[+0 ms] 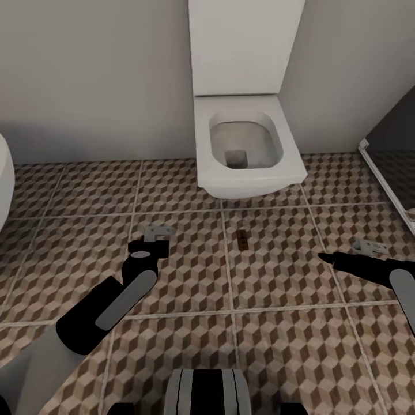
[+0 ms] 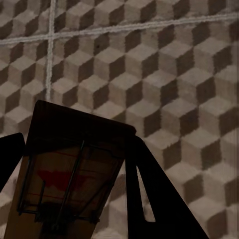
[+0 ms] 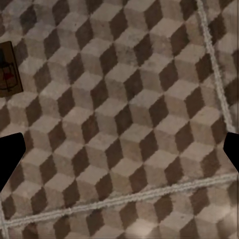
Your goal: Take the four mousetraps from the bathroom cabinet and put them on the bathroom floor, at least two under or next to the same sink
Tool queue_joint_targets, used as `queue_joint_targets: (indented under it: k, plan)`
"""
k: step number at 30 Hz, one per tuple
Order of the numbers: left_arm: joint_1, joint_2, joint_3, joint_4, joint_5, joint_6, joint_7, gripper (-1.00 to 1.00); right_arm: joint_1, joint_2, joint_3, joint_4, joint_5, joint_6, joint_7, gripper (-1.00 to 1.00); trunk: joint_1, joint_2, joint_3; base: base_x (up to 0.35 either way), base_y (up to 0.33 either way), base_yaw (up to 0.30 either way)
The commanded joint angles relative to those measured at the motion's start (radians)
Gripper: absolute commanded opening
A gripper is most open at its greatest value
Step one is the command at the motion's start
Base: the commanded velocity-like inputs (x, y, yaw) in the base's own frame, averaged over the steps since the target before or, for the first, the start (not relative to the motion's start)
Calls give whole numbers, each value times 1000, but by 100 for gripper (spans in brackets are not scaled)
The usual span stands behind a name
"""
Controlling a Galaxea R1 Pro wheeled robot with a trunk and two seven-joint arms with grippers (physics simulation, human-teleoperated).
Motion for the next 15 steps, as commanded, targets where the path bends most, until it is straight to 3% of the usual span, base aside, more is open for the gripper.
queue_joint_targets:
  k: [1, 15]
  plan:
    - [-1, 1, -2, -1, 7, 4, 9, -100, -1, 0, 0, -1, -10, 4, -10, 100, 0, 0, -1, -18, -63, 0]
    - [-1, 1, -2, 0, 6, 4, 7, -100, -1, 0, 3, -1, -10, 4, -11, 100, 0, 0, -1, 14, -217, 0]
